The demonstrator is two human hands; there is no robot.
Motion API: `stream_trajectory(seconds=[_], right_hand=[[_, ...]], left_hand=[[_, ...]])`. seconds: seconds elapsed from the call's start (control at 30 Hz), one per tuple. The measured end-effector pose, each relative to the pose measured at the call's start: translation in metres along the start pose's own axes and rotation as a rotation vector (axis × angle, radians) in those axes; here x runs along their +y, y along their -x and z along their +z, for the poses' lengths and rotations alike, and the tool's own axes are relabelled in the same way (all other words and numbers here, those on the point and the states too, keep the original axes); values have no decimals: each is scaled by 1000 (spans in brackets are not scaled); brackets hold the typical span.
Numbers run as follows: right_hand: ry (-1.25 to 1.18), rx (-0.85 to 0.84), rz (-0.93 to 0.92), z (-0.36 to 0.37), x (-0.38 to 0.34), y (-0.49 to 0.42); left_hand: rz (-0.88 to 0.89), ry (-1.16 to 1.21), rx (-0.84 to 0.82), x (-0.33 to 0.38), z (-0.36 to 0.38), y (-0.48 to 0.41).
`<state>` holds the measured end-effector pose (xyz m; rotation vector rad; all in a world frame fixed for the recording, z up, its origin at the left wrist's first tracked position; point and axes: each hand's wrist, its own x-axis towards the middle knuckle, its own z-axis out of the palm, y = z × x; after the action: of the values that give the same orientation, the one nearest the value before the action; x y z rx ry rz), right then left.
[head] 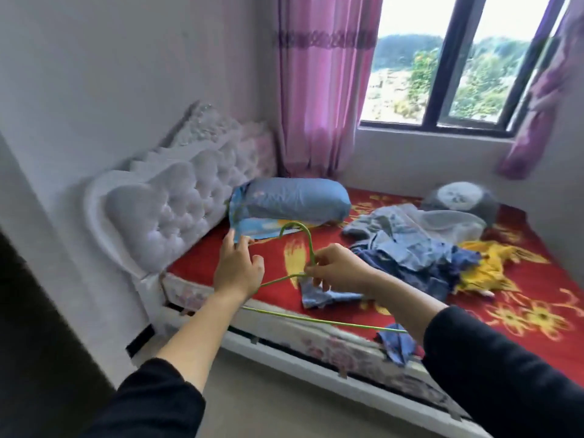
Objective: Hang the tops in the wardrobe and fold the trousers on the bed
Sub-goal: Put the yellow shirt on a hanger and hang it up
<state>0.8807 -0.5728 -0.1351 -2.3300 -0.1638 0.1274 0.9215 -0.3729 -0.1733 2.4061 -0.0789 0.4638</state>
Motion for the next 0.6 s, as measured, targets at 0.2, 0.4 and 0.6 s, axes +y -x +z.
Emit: stream_trajectory(seconds=[0.2, 0.4, 0.6], right_hand=[[-93, 115, 261, -75, 121, 7], [-135, 237, 472, -149, 227, 2], [-211, 397, 672, -207, 321, 5]], left_hand=[[48, 2, -297, 72, 146, -36], [154, -51, -557, 145, 281, -83], [304, -75, -750, 222, 391, -95]])
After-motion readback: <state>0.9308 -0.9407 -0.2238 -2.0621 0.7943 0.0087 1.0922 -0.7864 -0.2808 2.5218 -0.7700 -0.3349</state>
